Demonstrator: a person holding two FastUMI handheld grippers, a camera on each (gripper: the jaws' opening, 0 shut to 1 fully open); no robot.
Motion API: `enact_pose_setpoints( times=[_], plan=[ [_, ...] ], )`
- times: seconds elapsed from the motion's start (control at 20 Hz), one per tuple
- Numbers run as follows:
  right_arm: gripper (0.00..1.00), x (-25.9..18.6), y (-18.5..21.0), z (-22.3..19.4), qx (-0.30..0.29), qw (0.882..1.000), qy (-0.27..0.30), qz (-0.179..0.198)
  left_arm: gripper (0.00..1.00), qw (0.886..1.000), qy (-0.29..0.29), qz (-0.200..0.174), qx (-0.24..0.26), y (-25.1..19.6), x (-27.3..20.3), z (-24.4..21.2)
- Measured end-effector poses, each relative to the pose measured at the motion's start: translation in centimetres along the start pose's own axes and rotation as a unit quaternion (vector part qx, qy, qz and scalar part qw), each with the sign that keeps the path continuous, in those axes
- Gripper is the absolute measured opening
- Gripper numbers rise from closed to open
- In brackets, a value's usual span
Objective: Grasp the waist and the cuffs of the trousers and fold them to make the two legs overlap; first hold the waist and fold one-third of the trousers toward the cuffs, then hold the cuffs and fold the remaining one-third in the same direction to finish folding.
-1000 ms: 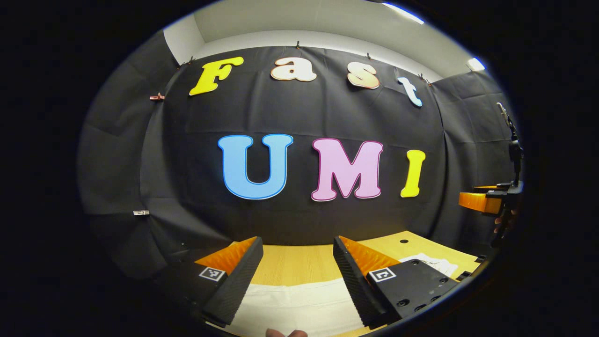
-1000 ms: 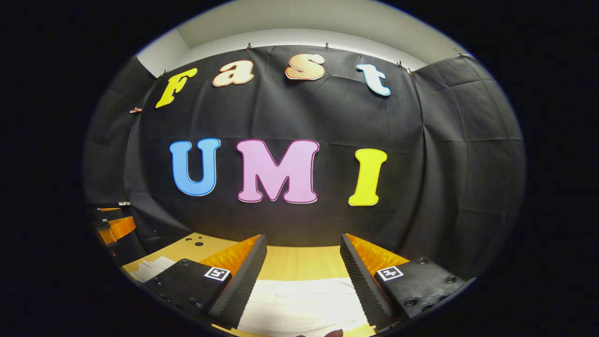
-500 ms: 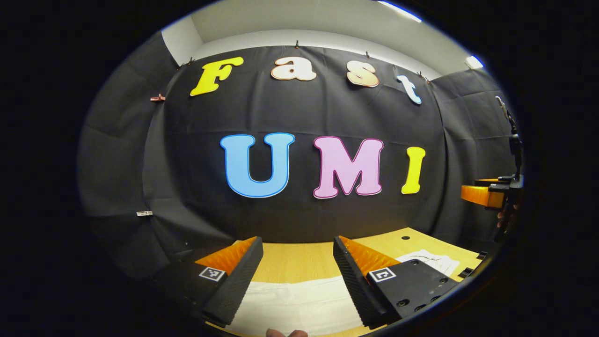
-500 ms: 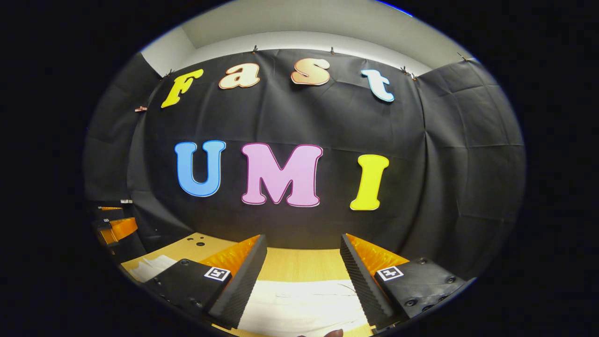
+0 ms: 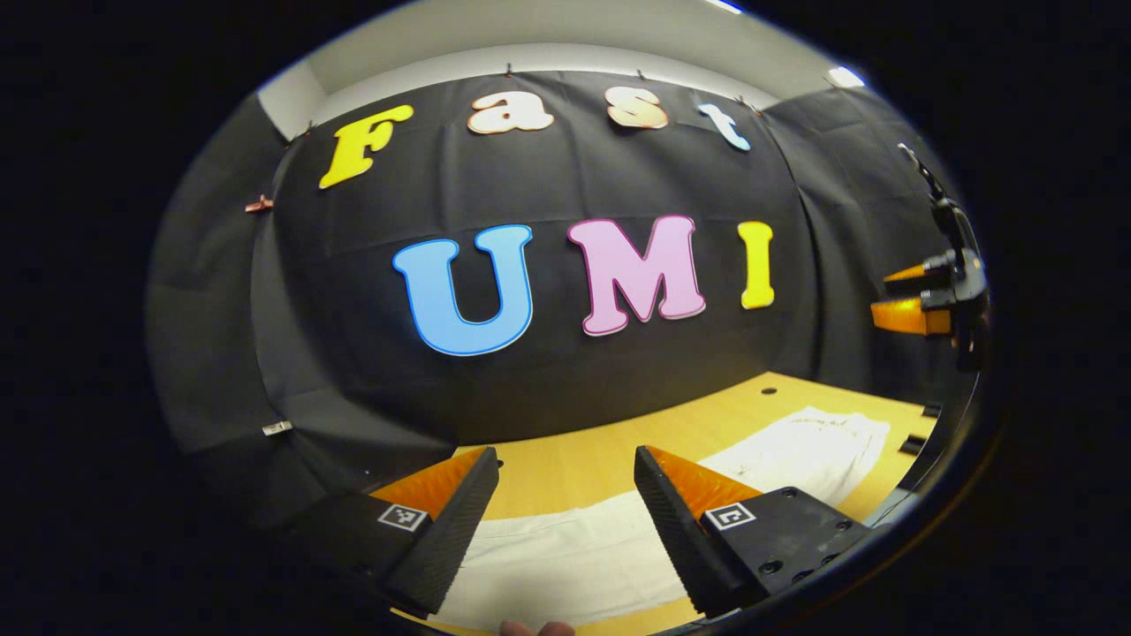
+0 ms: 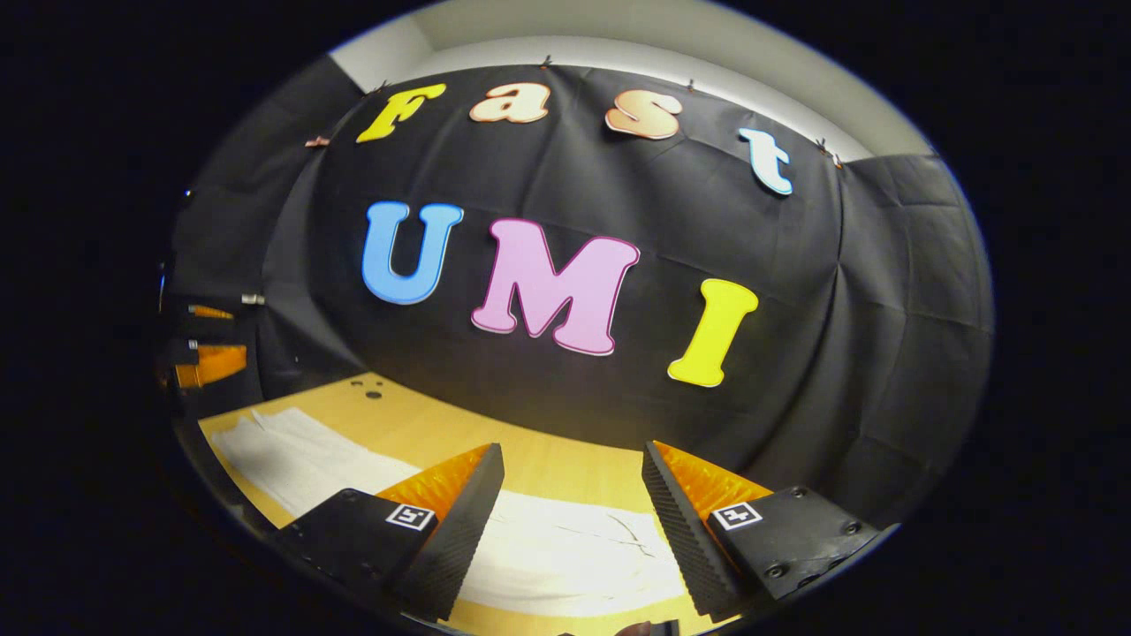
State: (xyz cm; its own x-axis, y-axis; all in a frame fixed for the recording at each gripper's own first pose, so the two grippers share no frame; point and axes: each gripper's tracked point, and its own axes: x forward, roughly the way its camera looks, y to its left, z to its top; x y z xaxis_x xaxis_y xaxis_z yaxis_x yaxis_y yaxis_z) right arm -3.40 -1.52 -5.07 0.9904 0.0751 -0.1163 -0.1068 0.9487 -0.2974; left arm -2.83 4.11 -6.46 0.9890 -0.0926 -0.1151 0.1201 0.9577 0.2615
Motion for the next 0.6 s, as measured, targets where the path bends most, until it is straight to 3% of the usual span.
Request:
enact_pose_setpoints(
  times=[0.15, 0.25, 0.4, 0.6],
  plan=[
    [0.98, -0.4, 0.2, -3.1, -0.067, 0.997, 0.027, 0.014, 0.97, 0.996, 0.017, -0.028, 0.085, -0.2, 0.1, -2.3],
    [0.97, -0.7, 0.7, -5.1, -0.107, 0.993, 0.047, 0.030, 0.97, 0.986, 0.034, -0.049, 0.153, -0.4, 0.0, -4.5],
    [0.97, -1.2, 1.9, -9.2, -0.171, 0.980, 0.083, 0.067, 0.96, 0.964, 0.073, -0.084, 0.243, -1.1, -0.7, -9.2],
    [0.98, -2.6, 3.7, -13.7, -0.238, 0.955, 0.119, 0.128, 0.96, 0.933, 0.127, -0.160, 0.298, -3.1, -2.9, -15.9]
  ],
)
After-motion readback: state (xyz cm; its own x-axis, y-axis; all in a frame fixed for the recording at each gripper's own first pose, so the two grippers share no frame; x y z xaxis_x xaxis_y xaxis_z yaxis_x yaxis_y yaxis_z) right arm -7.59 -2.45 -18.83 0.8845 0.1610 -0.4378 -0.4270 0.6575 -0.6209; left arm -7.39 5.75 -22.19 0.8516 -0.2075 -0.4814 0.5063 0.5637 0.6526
